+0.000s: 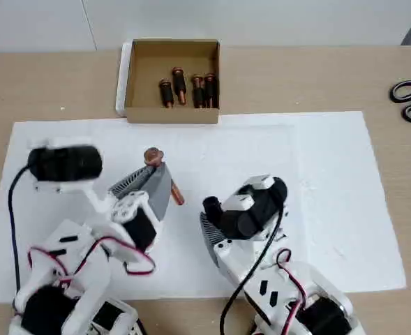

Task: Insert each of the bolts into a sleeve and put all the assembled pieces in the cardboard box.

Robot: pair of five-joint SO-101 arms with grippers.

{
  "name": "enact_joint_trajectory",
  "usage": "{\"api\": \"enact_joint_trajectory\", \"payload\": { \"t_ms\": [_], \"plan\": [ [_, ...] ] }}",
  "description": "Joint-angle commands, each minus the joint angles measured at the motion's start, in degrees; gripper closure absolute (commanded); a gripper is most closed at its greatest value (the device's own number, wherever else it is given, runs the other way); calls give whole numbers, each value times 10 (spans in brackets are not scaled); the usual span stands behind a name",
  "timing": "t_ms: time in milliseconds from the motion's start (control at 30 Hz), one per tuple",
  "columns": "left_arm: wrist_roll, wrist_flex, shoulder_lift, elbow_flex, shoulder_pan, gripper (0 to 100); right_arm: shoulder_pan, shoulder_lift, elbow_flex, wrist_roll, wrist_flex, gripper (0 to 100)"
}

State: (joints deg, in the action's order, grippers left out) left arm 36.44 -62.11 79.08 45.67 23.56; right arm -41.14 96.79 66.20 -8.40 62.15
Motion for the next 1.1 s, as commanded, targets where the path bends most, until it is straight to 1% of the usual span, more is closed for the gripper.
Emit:
{"api": "enact_joint_trajectory", "payload": {
  "t_ms": [0, 167, 267, 333, 433, 500, 1067],
  "plan": [
    [-15, 42, 46, 22, 4, 994, -11, 3, 0, 9, -25, 995],
    [-11, 45, 70, 52, 7, 994, -13, 3, 13, 10, -24, 995],
    [-4, 64, 84, 67, 8, 994, -33, 3, 31, 8, -26, 995],
    [-1, 73, 94, 77, 26, 994, -48, 3, 40, 7, -29, 995],
    [1, 75, 104, 88, 61, 994, -52, 3, 49, 7, -43, 995],
    [1, 75, 107, 89, 71, 994, -52, 3, 49, 9, -47, 995],
    [-2, 76, 104, 95, 73, 994, -51, 19, 46, 8, -43, 995]
  ]
}}
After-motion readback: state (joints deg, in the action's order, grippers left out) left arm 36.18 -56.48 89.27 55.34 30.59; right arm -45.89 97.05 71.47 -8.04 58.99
